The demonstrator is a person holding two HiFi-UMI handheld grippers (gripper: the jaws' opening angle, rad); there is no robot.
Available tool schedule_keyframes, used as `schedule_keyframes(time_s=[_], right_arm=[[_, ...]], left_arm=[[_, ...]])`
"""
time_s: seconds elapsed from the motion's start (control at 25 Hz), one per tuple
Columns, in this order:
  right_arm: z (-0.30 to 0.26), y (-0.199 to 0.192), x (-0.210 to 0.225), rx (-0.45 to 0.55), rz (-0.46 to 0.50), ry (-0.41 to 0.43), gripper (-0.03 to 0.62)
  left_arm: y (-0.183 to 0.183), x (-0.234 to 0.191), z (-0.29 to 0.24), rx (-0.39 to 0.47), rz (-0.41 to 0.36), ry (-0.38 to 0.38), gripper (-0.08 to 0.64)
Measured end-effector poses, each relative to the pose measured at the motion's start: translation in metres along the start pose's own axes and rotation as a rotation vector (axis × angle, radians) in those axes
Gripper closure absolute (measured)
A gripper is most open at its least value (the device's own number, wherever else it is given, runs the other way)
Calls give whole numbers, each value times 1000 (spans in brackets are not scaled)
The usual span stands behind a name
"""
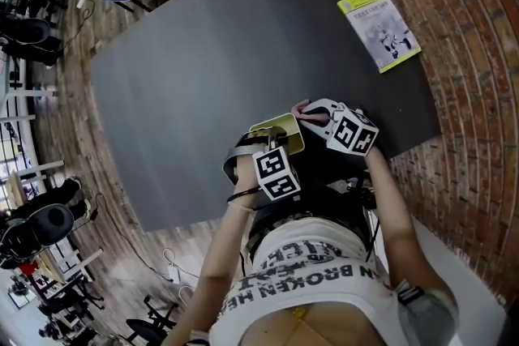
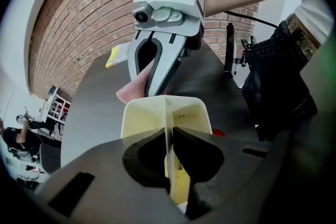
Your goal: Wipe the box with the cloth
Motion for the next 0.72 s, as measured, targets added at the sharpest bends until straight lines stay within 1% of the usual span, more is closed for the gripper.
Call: schedule_keyframes(time_s=[0.2, 0.4, 0.56, 0.72], right_arm=[[-9, 4, 1, -30, 70, 29, 575], [-8, 3, -7, -48, 102, 60, 575], [-7, 0, -16, -56, 104, 74, 575], [-6, -2, -25, -59, 87, 63, 575]], left_arm=[[-1, -1, 0, -4, -8, 9, 525], [0, -2, -1, -15, -8, 2, 525], [2, 0, -3, -28, -13, 2, 525], [1, 0, -3, -31, -11, 3, 525]])
Point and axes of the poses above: the fingertips, and each gripper's own axes: z backward along the fingers, x to its right, y out of its top, the point moved 10 cm from there along z, backward along the fingers, and after that the axes turned 5 degrees about y, right-handed, at the moved point
